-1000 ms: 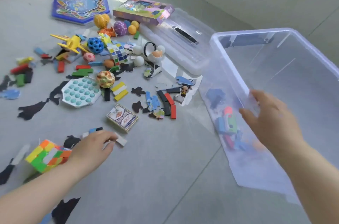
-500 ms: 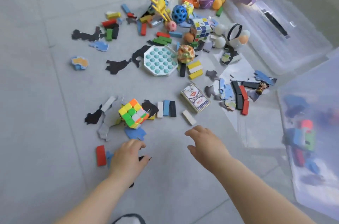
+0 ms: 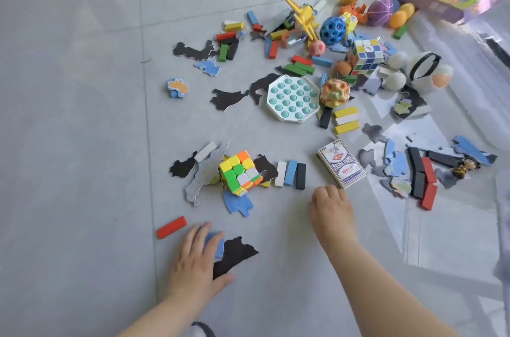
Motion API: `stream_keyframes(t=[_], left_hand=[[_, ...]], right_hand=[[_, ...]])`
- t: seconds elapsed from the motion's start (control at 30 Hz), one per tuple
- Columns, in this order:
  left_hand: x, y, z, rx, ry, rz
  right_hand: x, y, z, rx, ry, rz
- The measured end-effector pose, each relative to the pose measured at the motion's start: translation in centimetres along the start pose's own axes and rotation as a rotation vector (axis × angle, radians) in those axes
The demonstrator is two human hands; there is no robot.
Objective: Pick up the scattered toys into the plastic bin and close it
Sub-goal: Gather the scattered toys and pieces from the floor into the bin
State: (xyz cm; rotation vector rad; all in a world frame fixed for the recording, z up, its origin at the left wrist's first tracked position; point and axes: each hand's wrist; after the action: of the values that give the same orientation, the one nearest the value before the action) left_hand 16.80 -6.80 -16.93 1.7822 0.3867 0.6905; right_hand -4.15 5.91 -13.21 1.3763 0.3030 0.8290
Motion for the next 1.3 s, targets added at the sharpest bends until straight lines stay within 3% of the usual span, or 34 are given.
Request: stream_keyframes(t=[0.13, 0.33, 0.53, 0.7, 1.03, 1.3], left_hand=[[-0.2, -1.0, 0.4, 0.100, -0.080, -0.084], [-1.3, -0.6, 0.7, 0.157, -0.119, -0.133], [-2.6, 0.3, 0.7, 0.188, -0.210, -0.022], [-3.3, 0.5, 1.2, 0.269, -0.244, -0.092], [-3.3, 0.9, 0.5, 0.244, -0.006, -0.052], [-4.7, 2.6, -2.1, 0.142, 0.227, 0.291]], right_hand=[[-0.8, -0.6, -0.2, -0.322, -0.155, 0.060], [-1.4, -0.4, 0.8, -0.546, -0.232, -0.123], [-3.9, -0.5, 3.9, -0.502, -0.158, -0.231], [-5.0, -0.5, 4.9, -0.425, -0.165, -0.049], [-4.4, -1.9, 3.9, -0.317, -0.028, -0.046], [-4.9, -1.6, 3.6, -0.221, -0.026, -0.068]])
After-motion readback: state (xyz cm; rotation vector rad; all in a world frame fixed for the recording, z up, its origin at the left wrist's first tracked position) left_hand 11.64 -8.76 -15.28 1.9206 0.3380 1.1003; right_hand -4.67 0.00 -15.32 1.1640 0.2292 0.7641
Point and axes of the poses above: each hand's wrist, its own x-axis away from the middle knuckle, its own y-axis out of the back of the hand, z = x × y, and after that the axes turned 12 degrees about y, right-handed
